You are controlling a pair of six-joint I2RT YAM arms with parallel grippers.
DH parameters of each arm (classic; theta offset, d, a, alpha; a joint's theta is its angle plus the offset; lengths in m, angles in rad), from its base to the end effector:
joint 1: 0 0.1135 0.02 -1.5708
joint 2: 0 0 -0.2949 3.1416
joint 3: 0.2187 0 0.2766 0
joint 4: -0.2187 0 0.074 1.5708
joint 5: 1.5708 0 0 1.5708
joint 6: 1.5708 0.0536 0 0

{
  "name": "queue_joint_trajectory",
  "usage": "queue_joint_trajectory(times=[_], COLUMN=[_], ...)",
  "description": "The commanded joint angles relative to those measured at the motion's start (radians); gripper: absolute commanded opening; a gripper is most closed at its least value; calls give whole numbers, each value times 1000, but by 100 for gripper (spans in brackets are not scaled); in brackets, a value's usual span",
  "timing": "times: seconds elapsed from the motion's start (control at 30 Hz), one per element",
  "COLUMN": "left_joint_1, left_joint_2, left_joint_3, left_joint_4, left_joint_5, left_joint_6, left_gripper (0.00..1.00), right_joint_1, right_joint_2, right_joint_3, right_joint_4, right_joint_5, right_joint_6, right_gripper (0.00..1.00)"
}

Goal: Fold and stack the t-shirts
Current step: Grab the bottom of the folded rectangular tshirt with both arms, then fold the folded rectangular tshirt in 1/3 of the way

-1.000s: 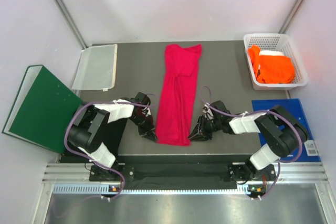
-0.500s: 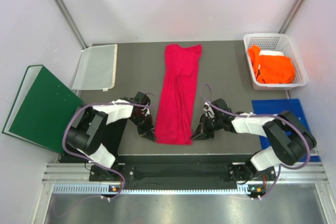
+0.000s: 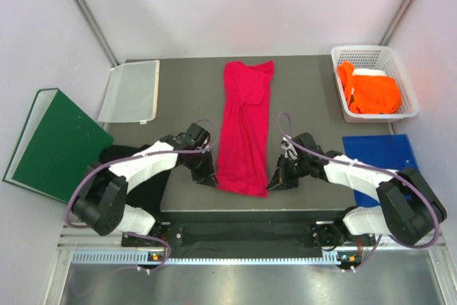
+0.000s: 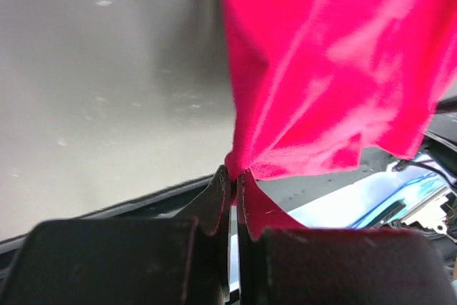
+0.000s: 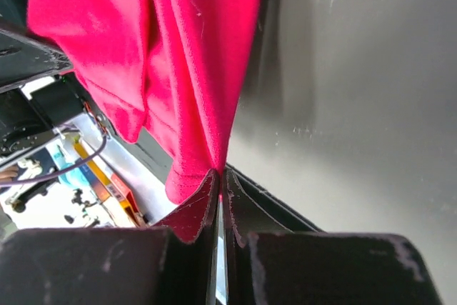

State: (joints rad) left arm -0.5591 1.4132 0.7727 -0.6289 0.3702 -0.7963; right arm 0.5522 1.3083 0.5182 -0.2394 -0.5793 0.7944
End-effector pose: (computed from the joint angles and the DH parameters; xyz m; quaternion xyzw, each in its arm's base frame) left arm 0.2126 -0.1559 0.1731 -0.0875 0.9682 -0.2343 0.0009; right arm 0.1867 0.1495 0.1468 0.0358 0.9259 0.3749 0.0287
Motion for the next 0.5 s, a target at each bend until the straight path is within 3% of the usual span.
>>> queue_joint_trajectory(times=[0.0,0.2,0.47], left_joint_1=[-19,-21,-18], left_joint_2=[-63,24,217], left_joint_3=[92,281,554], left_joint_4=[6,-58,-121], left_joint_5=[-48,-109,-166], left_joint_6=[-46,11,77], left_gripper=[0,0,0], right_joint_1=[-17,-47,-103], right_joint_2=[-66,-54,103], right_joint_3=[46,187,528], right_joint_4=[-37,-87,-268], right_joint_5=[10,48,143], right_joint_6=[-37,-96,-296], right_gripper=[0,0,0])
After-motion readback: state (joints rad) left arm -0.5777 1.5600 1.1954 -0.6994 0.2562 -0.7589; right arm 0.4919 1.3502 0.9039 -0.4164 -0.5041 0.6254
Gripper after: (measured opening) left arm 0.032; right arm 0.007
